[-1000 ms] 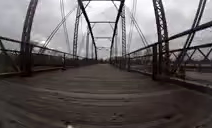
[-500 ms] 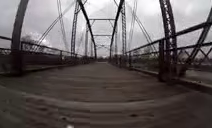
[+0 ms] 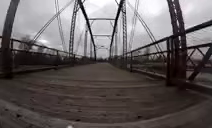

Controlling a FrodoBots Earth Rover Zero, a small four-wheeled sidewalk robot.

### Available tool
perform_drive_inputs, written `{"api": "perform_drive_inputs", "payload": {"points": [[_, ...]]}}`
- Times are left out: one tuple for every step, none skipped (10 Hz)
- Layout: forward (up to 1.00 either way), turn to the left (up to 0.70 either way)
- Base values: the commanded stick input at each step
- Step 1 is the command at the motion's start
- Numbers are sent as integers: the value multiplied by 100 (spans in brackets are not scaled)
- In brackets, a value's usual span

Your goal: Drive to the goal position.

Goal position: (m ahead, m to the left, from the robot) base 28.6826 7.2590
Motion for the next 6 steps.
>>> {"api": "perform_drive_inputs", "payload": {"points": [[100, 0], [100, 0], [100, 0], [100, 0], [100, 0], [100, 0]]}}
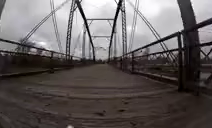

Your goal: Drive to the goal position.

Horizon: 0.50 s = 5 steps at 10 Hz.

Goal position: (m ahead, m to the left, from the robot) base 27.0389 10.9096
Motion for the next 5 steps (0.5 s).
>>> {"api": "perform_drive_inputs", "payload": {"points": [[100, 0], [100, 0], [100, 0], [100, 0], [100, 0]]}}
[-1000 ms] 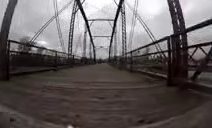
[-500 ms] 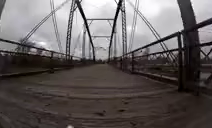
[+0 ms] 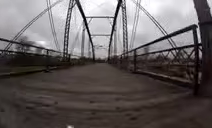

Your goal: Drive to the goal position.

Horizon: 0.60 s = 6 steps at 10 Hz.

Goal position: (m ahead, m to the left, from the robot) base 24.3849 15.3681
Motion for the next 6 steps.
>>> {"api": "perform_drive_inputs", "payload": {"points": [[100, 0], [100, 0], [100, 0], [100, 0], [100, 0], [100, 0]]}}
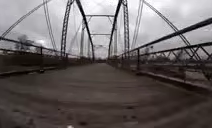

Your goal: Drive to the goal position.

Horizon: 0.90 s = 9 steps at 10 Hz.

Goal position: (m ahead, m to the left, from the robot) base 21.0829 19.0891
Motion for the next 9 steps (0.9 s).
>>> {"api": "perform_drive_inputs", "payload": {"points": [[100, 0], [100, 0], [100, 0], [100, 0], [100, 0], [100, 0], [100, 0], [100, 0], [100, 0]]}}
